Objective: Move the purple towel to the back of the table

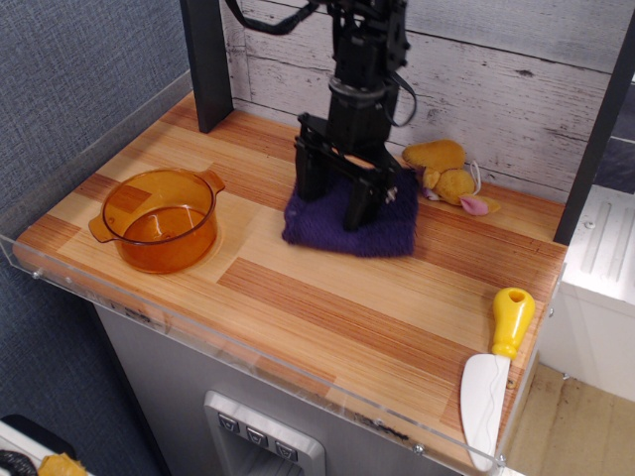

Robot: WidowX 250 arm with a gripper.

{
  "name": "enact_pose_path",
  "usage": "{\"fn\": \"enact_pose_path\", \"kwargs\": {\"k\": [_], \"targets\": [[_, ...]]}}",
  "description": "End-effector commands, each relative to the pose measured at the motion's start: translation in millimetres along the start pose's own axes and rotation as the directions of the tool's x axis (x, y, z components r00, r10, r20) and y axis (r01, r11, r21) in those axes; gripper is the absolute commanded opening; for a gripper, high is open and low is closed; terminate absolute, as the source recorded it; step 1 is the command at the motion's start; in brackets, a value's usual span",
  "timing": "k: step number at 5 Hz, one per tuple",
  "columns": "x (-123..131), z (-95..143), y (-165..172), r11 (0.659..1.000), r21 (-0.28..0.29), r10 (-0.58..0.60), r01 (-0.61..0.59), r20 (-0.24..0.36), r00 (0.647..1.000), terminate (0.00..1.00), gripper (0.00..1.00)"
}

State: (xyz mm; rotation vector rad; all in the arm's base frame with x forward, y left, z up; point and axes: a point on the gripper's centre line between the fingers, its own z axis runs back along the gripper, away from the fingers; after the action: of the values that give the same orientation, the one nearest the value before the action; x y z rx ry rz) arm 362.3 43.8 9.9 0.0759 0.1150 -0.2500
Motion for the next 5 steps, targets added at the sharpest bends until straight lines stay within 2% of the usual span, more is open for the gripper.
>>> {"fn": "enact_pose_path", "kwargs": {"k": [1, 2, 3, 5], "targets": [[-13.0, -10.3, 47.4, 0.994, -0.005, 0.110, -0.110, -0.014, 0.994, 0.00, 1.00], [-16.1, -9.0, 40.0, 0.997, 0.008, 0.079, -0.078, -0.020, 0.997, 0.00, 1.00], [-17.5, 2.2, 28.8, 0.999, 0.021, 0.037, -0.037, 0.000, 0.999, 0.00, 1.00], [-14.8, 42.8, 19.1, 0.999, 0.037, 0.024, -0.028, 0.085, 0.996, 0.00, 1.00]]}}
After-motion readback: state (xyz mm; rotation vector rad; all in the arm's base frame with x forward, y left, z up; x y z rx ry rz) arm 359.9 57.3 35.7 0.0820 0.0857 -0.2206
